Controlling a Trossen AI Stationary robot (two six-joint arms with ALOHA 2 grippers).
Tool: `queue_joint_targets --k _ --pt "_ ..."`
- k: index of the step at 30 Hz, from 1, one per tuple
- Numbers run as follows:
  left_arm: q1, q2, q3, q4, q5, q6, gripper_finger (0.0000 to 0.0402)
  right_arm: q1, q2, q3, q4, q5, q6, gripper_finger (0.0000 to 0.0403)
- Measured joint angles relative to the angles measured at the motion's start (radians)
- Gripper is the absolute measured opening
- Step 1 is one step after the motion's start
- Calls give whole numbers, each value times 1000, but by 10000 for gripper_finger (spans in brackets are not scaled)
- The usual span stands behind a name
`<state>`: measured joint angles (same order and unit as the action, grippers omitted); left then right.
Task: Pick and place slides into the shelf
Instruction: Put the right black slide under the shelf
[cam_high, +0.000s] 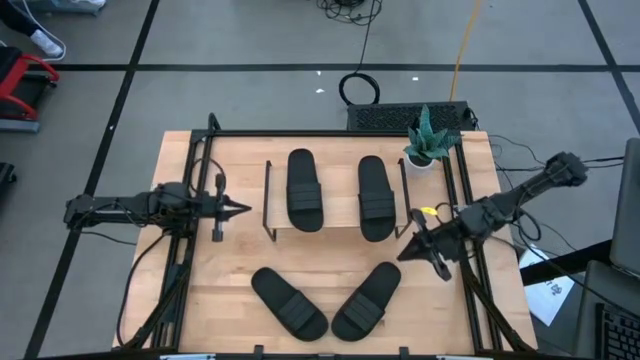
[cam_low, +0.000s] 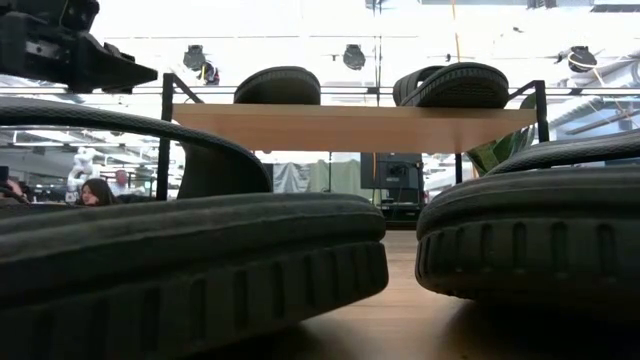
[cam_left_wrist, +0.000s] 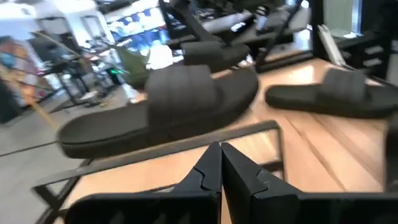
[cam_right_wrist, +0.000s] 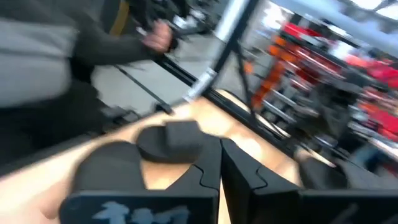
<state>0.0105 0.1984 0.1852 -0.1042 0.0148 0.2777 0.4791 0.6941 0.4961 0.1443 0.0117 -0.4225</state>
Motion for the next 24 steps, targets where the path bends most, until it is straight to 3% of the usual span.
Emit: queue_joint_targets --k 4,6,14,21,24 --pt "0 20 0 20 51 8 2 -92 11 -32 46 -245 31 1" --pt "0 30 0 46 65 4 5 -125 10 -72 92 -292 41 1" --pt "-3 124 0 183 64 -103 15 -237 -59 -158 181 -302 135 1" --pt "-94 361 52 398 2 -16 4 -280 -92 -174 183 -300 149 0" --pt "-163 467 112 420 -74 16 2 -282 -100 -178 186 -300 158 0"
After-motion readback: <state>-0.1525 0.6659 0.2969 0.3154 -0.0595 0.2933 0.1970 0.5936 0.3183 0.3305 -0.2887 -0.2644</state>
